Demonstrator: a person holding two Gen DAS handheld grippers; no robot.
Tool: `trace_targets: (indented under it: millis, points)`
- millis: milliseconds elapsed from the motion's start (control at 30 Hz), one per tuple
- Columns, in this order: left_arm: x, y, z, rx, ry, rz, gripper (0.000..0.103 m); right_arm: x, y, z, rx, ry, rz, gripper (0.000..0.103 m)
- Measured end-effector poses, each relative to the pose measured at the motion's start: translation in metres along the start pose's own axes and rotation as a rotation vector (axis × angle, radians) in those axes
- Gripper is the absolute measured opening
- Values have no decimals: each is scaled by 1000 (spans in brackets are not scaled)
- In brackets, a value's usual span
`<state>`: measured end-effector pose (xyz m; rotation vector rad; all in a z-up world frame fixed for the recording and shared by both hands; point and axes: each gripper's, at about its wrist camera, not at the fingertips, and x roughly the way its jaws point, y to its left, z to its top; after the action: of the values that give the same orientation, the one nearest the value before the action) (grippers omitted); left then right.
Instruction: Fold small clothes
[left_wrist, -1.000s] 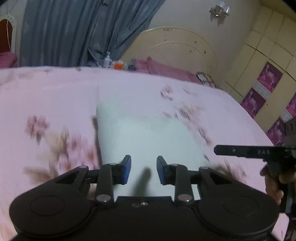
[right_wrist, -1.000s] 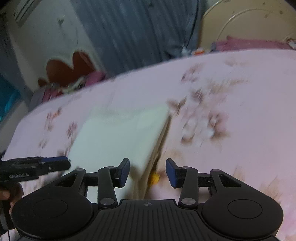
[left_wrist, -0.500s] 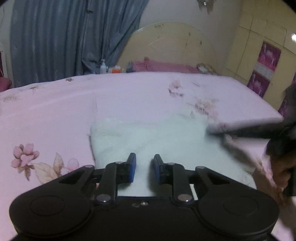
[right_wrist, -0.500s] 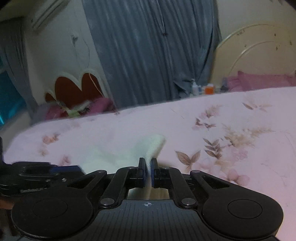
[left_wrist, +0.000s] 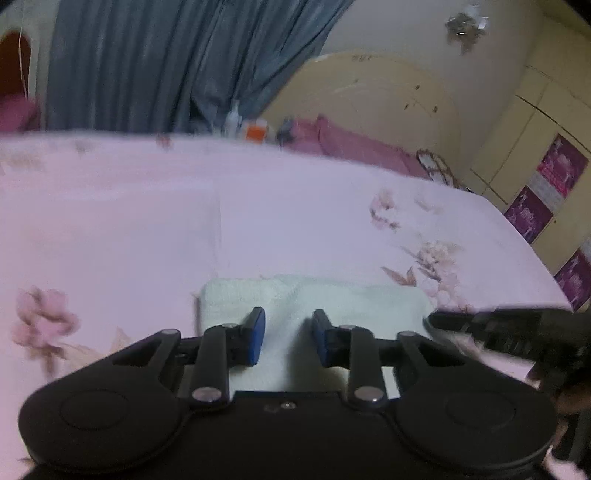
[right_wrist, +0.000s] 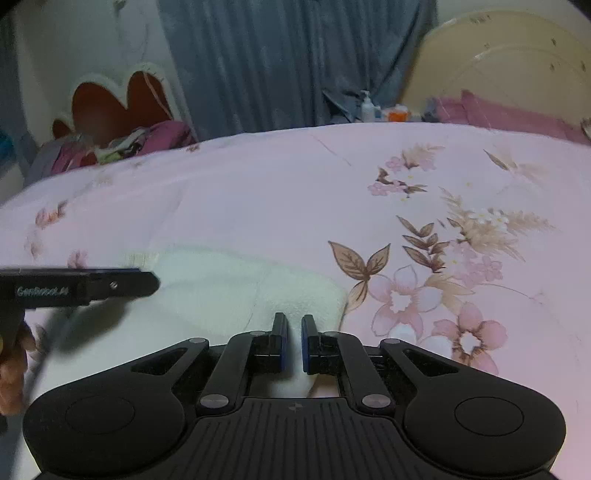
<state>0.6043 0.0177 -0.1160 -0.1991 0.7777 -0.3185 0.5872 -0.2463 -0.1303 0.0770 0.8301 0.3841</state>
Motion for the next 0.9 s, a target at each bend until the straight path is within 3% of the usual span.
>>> trace_targets:
  millis: [167, 267, 333, 433, 500, 633, 733, 900]
  points:
    - [-42, -19, -42, 60, -31, -24, 27, -56, 5, -19, 0, -84, 76, 5]
    - [-36, -37, -59, 134, -6, 53, 27, -60, 21, -32, -50, -47, 138, 5]
    - [-34, -43, -61, 119, -5, 65, 27, -38, 36, -43, -120, 33, 69, 5]
    - [-37, -53, -57, 182, 20, 99, 27, -37, 35, -44, -86, 33, 4, 5]
    - [-49, -54, -58, 172, 20, 61, 27, -46, 43, -40, -101, 36, -32, 5]
    - [-74, -61, -84, 188, 21, 45, 27, -81, 65, -60, -180, -17, 74, 5]
    - [-83, -67, -110, 162, 68, 25, 27, -94, 80, -89, -227, 46, 144, 5]
    - [-108, -82, -151, 217, 84, 55, 27, -111, 88, -132, -289, 121, 126, 5]
